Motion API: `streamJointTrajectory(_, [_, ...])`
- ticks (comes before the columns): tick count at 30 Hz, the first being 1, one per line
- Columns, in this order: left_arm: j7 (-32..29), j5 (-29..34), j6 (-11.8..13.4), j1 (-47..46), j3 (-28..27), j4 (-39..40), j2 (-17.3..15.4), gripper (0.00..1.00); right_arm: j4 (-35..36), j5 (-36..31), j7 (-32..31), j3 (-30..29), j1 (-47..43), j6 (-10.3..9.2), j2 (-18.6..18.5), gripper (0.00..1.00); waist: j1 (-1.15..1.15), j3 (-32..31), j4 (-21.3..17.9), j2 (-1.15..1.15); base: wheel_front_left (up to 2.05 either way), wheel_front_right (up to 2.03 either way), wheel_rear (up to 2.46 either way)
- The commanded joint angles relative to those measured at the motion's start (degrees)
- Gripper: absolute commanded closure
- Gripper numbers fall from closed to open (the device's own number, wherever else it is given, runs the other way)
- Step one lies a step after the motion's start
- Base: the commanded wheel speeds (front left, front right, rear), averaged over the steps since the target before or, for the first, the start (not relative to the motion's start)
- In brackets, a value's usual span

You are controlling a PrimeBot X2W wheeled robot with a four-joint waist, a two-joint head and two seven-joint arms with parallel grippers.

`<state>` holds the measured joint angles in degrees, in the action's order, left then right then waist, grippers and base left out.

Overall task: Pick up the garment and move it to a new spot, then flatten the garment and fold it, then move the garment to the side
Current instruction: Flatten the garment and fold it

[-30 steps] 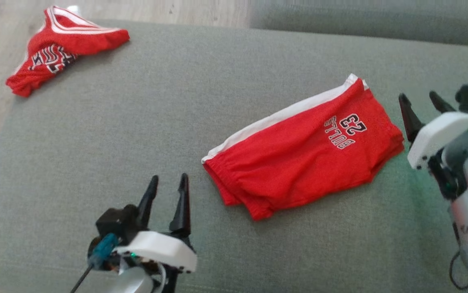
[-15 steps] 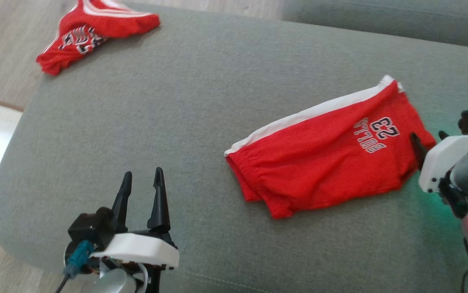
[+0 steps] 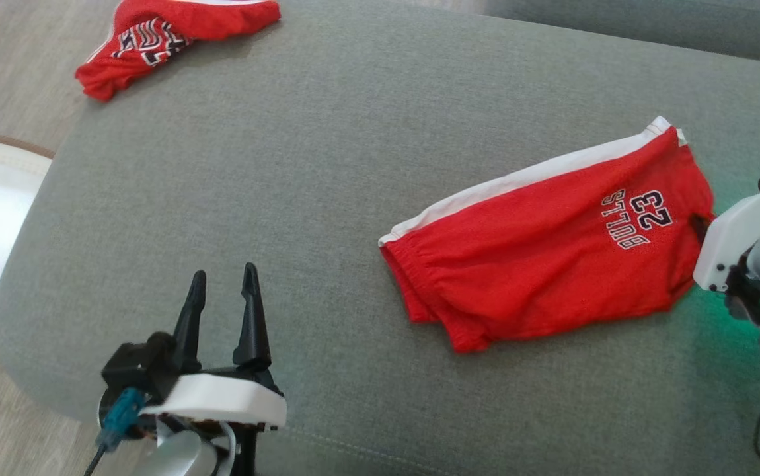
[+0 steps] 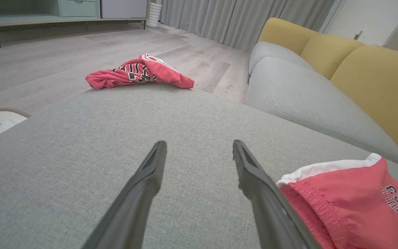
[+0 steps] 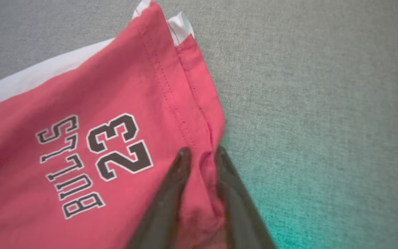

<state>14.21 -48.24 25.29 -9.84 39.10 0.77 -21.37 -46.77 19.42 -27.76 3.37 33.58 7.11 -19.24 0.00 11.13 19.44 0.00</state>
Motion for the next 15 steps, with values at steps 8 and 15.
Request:
streamJointTrajectory(8, [0.62, 1.37, 0.14, -1.55, -2.82, 2.06, -1.31, 0.0, 5.01, 1.92, 7.48, -0.24, -0.46, 0.37, 2.31, 1.0, 0.0, -1.28, -5.09, 0.0, 0.0, 0.0, 0.0])
streamJointTrajectory(15, [0.19, 0.88, 0.49, -0.3, -3.43, 2.15, -2.52, 0.0, 8.26, 0.71, 13.21, -3.96, -5.99, 0.37, 7.88, 1.0, 0.0, -4.09, -12.26, 0.0, 0.0, 0.0, 0.0])
